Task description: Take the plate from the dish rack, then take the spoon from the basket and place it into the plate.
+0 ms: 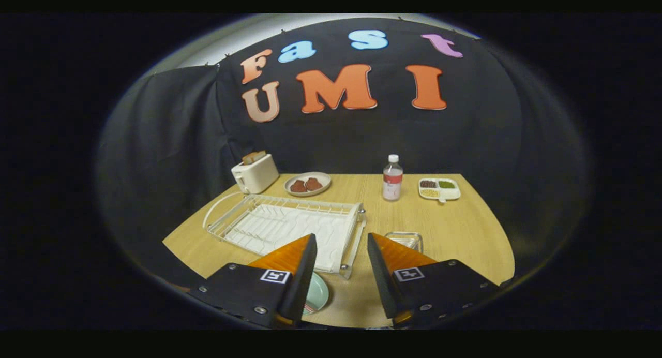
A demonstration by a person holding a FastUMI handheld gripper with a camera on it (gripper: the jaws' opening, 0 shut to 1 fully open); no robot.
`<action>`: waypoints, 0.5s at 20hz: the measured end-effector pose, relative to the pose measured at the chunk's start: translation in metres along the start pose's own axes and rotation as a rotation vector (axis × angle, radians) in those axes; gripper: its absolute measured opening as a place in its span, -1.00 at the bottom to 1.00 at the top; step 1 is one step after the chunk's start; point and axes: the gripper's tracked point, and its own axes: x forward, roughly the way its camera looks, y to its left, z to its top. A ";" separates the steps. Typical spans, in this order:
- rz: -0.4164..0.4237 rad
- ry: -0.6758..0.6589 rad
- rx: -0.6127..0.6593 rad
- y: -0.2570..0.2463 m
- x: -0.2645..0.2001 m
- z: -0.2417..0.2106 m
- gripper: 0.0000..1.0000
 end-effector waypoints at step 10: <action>-0.075 -0.356 -0.150 -0.001 -0.068 0.148 0.54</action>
